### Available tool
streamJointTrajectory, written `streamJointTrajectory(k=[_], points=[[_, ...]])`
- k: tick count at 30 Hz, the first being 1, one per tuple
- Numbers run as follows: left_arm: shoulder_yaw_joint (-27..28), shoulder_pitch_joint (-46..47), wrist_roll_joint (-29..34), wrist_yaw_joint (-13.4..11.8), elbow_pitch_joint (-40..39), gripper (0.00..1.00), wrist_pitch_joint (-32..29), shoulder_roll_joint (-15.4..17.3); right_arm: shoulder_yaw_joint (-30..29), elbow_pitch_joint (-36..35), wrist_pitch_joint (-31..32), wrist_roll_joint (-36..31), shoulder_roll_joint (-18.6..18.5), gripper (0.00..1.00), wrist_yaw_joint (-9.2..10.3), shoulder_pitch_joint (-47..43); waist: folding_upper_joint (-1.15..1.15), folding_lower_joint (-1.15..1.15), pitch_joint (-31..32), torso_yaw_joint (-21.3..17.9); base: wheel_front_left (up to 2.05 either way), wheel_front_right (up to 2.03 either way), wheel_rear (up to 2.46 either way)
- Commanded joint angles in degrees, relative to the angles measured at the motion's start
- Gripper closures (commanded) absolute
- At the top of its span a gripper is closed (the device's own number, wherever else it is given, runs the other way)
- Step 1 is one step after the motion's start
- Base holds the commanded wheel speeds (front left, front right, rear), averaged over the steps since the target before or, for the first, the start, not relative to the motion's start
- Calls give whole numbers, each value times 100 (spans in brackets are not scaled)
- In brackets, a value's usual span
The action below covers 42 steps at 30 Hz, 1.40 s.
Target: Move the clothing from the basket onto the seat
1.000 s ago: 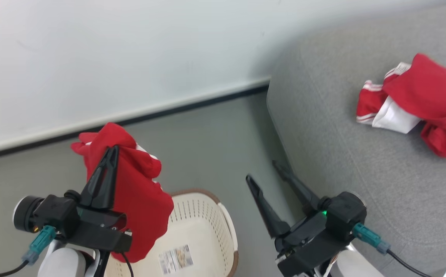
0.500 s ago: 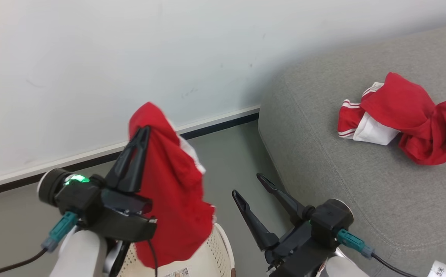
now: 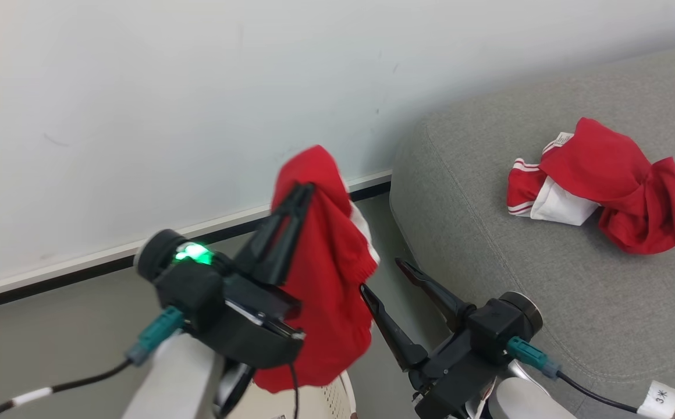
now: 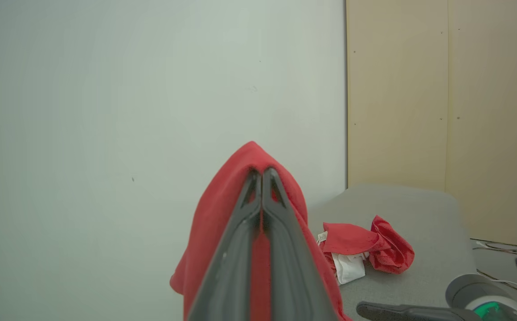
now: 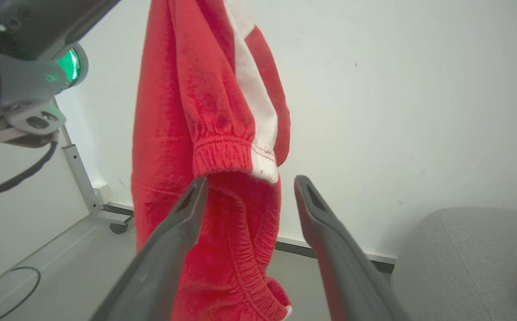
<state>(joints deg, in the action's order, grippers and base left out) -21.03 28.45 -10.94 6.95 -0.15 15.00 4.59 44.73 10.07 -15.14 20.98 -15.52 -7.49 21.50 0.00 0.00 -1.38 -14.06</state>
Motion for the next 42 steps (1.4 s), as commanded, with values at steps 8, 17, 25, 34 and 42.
streamJointTrajectory(k=[8,17,25,34,42], points=[[-679,253,-133,36,87,100,-65,-84,-89,325,-5,-350,159,0,0,62,0,0,-7,104,0,0,0],[-1159,359,-200,41,263,100,-292,11,7,357,-5,-360,218,62,0,57,0,0,-74,197,0,0,0],[-1208,477,-206,39,688,100,-566,355,-173,52,-5,-218,220,100,0,69,0,0,-320,76,0,0,0],[-1311,593,-224,43,985,100,-708,551,-619,-454,-6,-226,245,100,0,105,0,0,-669,-97,0,0,0],[-1310,611,-283,24,1039,0,-764,698,-1058,-735,-6,-368,251,100,0,84,0,0,-776,-344,0,0,0]])
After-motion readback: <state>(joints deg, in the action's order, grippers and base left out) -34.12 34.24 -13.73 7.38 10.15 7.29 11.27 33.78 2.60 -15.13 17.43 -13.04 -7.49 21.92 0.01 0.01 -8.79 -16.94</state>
